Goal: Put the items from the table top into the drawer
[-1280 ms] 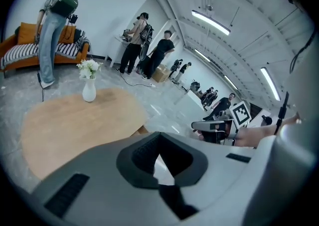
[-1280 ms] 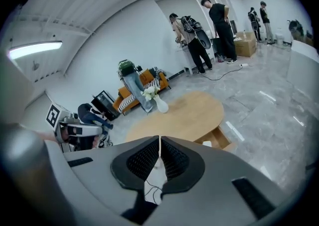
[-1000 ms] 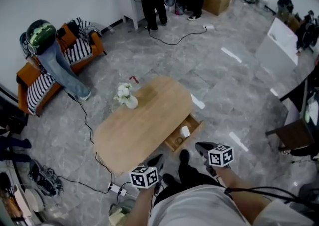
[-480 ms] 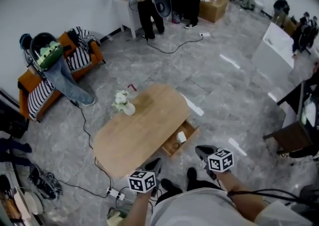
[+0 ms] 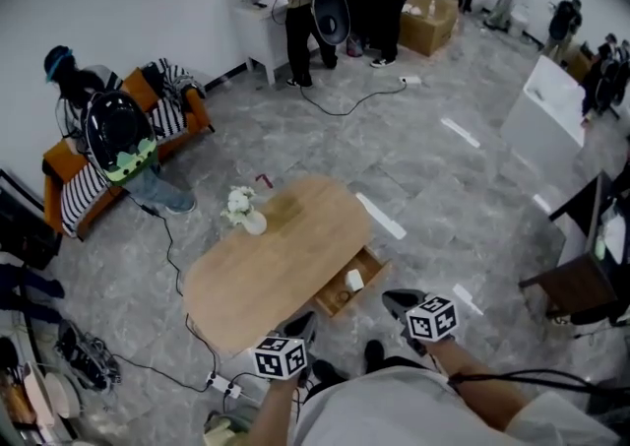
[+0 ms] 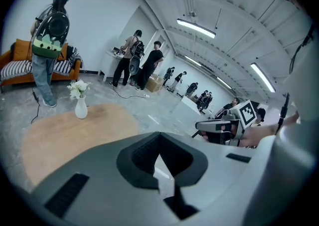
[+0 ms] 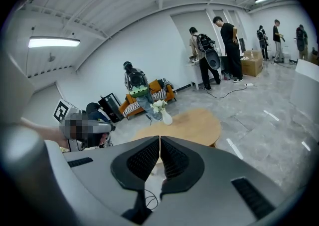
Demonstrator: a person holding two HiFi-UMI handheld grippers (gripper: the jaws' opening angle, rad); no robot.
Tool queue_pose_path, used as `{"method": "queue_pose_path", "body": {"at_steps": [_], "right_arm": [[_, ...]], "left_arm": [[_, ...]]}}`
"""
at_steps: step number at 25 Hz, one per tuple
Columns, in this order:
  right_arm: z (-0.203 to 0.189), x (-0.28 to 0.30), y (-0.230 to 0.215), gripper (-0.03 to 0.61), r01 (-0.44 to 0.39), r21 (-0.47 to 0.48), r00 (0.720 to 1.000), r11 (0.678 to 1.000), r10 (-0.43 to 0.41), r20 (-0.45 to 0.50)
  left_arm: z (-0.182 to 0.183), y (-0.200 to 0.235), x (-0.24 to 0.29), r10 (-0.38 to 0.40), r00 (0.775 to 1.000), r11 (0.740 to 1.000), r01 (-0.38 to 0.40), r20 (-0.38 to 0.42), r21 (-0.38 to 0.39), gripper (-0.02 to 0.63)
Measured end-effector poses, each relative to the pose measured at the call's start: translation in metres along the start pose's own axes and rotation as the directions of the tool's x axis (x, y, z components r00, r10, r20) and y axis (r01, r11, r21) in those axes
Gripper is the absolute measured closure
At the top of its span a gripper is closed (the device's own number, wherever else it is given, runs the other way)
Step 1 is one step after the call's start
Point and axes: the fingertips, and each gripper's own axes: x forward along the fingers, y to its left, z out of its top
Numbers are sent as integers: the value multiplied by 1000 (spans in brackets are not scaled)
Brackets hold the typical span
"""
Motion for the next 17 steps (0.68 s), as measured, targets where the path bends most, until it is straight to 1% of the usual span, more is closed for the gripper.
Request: {"method": "queue_pose_path", "body": {"at_steps": [4,10,17], "right_arm": [[4,0,-4,541,0,-8,1000,1000,0,1],[3,-3,-8,541,-1,-13,1000,1000,1,10],[1,-9,-10,541,3,-8,1000,1000,-3,21]], "left_arm": [[6,-5,4,4,1000,1000,-4,17,-9,613],[8,-9,2,8,1000,1000,-8,30,5,612],[4,-9,-2,14,999,1000,-14,29,14,612]]}}
